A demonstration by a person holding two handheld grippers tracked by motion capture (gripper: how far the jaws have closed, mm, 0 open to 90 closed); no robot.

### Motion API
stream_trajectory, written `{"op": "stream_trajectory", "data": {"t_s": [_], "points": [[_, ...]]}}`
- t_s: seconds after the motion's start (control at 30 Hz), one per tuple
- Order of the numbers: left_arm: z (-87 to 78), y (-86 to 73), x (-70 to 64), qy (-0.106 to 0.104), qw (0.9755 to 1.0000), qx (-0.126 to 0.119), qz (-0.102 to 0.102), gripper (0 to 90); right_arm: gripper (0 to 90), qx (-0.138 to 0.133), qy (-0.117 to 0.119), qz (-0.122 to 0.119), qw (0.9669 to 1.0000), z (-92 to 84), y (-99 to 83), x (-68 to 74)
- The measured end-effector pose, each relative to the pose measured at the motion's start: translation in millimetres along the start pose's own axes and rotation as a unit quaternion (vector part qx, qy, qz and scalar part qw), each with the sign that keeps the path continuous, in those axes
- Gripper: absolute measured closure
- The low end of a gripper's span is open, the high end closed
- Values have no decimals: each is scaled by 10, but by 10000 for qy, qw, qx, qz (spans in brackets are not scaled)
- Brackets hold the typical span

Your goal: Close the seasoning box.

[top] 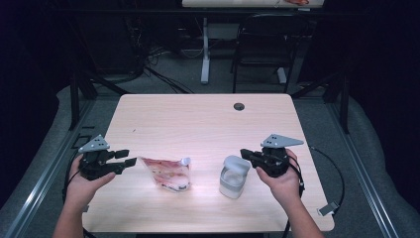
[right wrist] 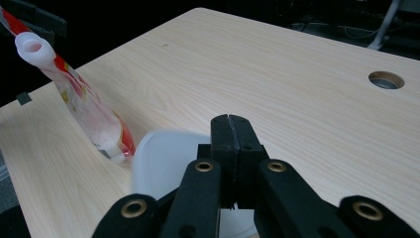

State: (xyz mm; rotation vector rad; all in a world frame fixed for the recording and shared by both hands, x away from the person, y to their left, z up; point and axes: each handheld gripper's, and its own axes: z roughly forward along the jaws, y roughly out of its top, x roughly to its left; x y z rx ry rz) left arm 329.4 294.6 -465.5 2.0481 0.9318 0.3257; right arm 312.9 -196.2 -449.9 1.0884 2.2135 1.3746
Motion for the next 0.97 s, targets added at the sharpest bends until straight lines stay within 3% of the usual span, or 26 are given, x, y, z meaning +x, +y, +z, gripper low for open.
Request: {"op": "stream_trajectory", "data": {"t_s": [0.27, 0.7, 0.97], "points": [[-5, -11, 18, 36, 10000, -7, -41, 515, 900, -88, -243, -38, 9997, -77, -130, 1], [-5, -29, 37, 90, 9999, -35, -93, 512, 900, -235, -606, 350, 9973, -206, -548, -140], [7, -39, 55, 134, 9998, -57, -142, 497, 828, -68, -837, 409, 9956, -197, -757, -199]]}}
